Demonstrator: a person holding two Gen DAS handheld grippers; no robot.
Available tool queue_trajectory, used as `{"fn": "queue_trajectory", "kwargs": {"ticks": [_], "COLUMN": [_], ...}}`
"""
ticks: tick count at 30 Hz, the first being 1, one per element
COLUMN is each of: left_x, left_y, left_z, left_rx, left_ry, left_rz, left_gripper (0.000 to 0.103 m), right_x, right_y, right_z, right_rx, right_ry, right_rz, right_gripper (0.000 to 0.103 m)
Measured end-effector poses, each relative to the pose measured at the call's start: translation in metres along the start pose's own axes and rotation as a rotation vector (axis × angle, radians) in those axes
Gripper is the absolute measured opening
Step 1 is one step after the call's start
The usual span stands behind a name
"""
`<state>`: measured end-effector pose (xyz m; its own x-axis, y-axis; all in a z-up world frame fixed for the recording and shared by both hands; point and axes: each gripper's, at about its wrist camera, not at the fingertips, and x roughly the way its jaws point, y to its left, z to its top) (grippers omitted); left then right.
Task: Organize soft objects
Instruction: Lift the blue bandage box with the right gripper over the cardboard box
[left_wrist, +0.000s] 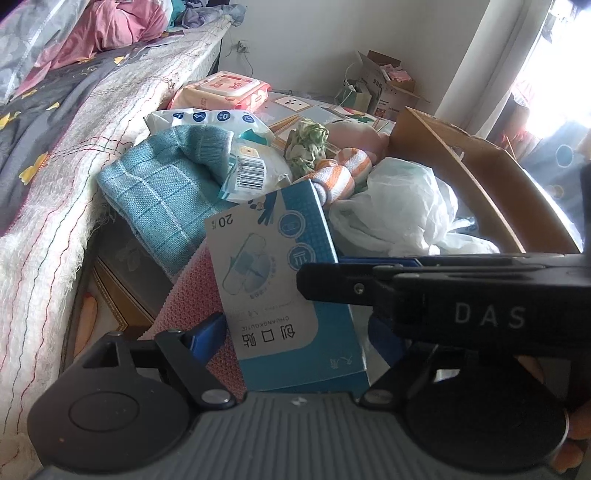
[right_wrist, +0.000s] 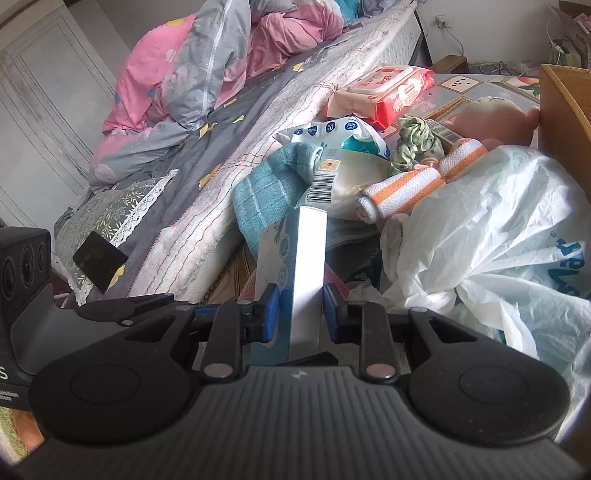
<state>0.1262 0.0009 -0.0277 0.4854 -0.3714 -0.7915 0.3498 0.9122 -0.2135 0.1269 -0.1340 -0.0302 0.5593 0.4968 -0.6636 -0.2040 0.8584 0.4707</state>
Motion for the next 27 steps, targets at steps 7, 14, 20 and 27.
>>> {"fn": "queue_trajectory", "kwargs": {"ticks": [7, 14, 20, 27], "left_x": [-0.021, -0.063, -0.098, -0.118], "left_y": [0.001, -0.011, -0.036, -0.083], "left_z": [-0.006, -0.010, -0.005, 0.012], "left_rx": [-0.007, 0.013, 0.046, 0.132], "left_ry": [-0.041, -0.116, -0.197, -0.266], "left_rz": [0.023, 0.068, 0.112, 0.101], "left_gripper": [0.080, 0.080, 0.078, 0.076], "right_x": [-0.009, -0.038, -0.076, -0.134], "right_y": [0.000, 0.019, 0.029, 0.020], "right_z": [-0.002, -0.004, -0.004, -0.002], "right_rx": [0.038, 0.006, -0.008, -0.013], "right_ry": [-0.026, -0.084, -0.162, -0.275], "right_rz": [0.081, 0.148, 0.204, 0.221], "right_gripper": [0.021, 0.021, 0.021, 0.020]}}
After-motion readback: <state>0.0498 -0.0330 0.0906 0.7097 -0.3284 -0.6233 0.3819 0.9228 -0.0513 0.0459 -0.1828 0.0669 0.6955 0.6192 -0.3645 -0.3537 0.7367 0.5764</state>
